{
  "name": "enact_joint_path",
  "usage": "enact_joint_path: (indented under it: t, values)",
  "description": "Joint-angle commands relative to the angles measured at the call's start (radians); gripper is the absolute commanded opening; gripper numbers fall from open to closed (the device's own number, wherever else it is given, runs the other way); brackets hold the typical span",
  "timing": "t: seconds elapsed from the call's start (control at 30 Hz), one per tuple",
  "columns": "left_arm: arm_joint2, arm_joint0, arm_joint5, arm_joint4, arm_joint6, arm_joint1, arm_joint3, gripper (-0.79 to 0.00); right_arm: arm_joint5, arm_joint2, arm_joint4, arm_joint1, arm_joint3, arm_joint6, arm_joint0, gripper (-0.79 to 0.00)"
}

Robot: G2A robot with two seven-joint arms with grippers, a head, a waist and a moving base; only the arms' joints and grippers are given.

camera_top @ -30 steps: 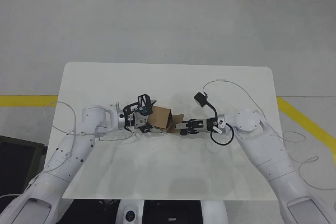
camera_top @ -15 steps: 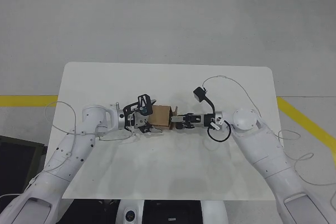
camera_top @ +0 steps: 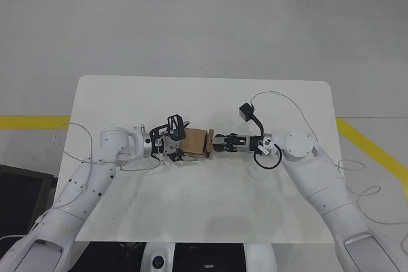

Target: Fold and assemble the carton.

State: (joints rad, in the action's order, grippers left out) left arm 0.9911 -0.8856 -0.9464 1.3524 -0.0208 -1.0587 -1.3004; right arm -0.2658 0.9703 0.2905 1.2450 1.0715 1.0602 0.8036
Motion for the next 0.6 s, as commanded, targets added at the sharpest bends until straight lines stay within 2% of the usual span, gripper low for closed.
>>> enact_joint_path:
  t: [0.0,0.43,0.57]
  values:
    - [0.0,0.0,0.0,0.001,0.001,0.0,0.001,0.0,0.001,-0.005,-0.004,0.002,-0.005,-0.001,-0.006,-0.671]
    - [0.001,0.0,0.0,0.003,0.001,0.0,0.003,0.0,0.021,-0.013,-0.06,0.002,0.007,-0.001,-0.025,-0.625]
    - [0.001,0.0,0.0,0.002,0.0,0.0,0.003,0.0,0.034,-0.017,-0.081,0.001,0.01,0.004,-0.031,-0.634]
